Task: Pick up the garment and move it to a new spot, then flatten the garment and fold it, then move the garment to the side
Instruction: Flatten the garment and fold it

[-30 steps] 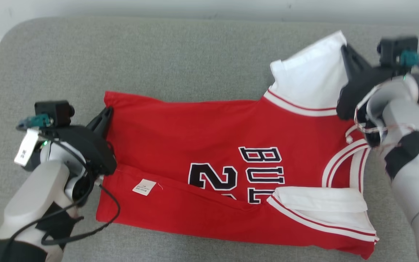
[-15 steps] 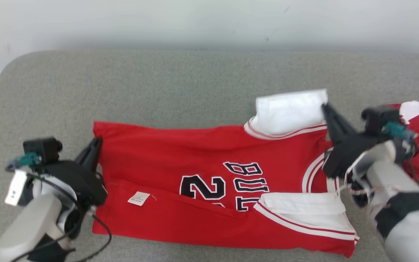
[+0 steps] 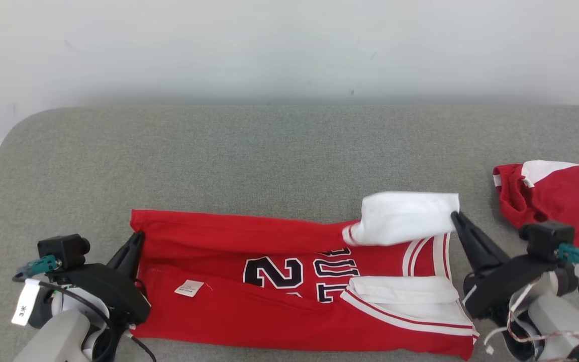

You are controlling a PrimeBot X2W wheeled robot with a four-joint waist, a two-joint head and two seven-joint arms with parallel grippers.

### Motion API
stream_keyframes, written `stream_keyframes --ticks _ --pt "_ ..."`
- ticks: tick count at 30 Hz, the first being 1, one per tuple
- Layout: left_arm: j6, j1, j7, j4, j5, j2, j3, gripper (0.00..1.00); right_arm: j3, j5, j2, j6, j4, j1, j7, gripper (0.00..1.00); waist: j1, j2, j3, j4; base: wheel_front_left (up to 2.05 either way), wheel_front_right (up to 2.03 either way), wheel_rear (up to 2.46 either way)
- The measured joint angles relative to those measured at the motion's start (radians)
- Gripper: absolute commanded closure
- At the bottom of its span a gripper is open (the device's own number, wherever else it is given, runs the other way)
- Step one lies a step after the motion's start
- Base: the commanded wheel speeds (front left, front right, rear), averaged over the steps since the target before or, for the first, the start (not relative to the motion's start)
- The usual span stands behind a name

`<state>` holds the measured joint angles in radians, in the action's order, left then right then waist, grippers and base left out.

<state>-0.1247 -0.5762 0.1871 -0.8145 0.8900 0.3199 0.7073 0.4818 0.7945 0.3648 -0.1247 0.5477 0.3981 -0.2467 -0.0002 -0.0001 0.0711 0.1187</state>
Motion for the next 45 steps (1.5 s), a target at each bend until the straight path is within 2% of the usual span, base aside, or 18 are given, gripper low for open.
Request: stream_keyframes --ticks 10,22,23,24,25,26,27,36,45 --pt "0.0 0.044 0.007 0.017 0.01 0.0 0.016 1.0 0.074 0.087 0.057 0.0 -0.124 -0.115 0.014 1.0 0.0002 0.0 -0.011 0.001 0.0 0.0 0.0" --pt "0.0 0.083 0.006 -0.019 0.001 -0.037 0.052 1.0 0.16 0.065 0.1 0.0 -0.078 -0.151 0.081 1.0 0.0001 0.0 -0.04 0.012 0.0 0.0 0.0" --pt "0.0 0.084 0.006 -0.023 0.001 -0.038 0.053 0.94 0.165 0.062 0.1 0.0 -0.071 -0.154 0.084 1.0 0.0002 0.0 -0.043 0.014 0.0 0.0 0.0" --pt "0.0 0.085 0.006 -0.025 0.001 -0.037 0.052 1.0 0.168 0.062 0.099 0.0 -0.064 -0.157 0.093 1.0 0.0002 0.0001 -0.047 0.015 0.0 0.0 0.0" --pt "0.0 0.089 0.006 -0.029 0.004 -0.038 0.048 1.0 0.172 0.062 0.099 0.0 -0.057 -0.162 0.098 1.0 0.0002 0.0001 -0.05 0.017 0.0 0.0 0.0" --pt "0.001 0.094 0.007 -0.034 0.007 -0.039 0.046 0.8 0.175 0.06 0.098 0.0 -0.048 -0.166 0.1 1.0 0.0002 0.0 -0.054 0.018 0.0 0.0 0.0" --pt "0.001 0.101 0.007 -0.04 0.005 -0.039 0.05 0.0 0.176 0.058 0.096 0.0 -0.037 -0.168 0.102 0.0 0.0002 0.0 -0.058 0.019 0.0 0.0 0.0" --pt "0.043 0.146 0.035 -0.039 -0.002 -0.03 0.039 0.0 0.132 0.119 0.098 0.0 -0.071 -0.203 0.077 0.0 0.0001 0.0 -0.091 0.018 0.0 0.0 0.0" --pt "0.092 0.191 0.06 0.042 -0.012 -0.017 0.007 0.0 0.07 0.147 0.12 0.005 -0.135 -0.245 0.034 0.0 0.0001 0.0001 -0.109 0.014 0.0 0.0 0.0"
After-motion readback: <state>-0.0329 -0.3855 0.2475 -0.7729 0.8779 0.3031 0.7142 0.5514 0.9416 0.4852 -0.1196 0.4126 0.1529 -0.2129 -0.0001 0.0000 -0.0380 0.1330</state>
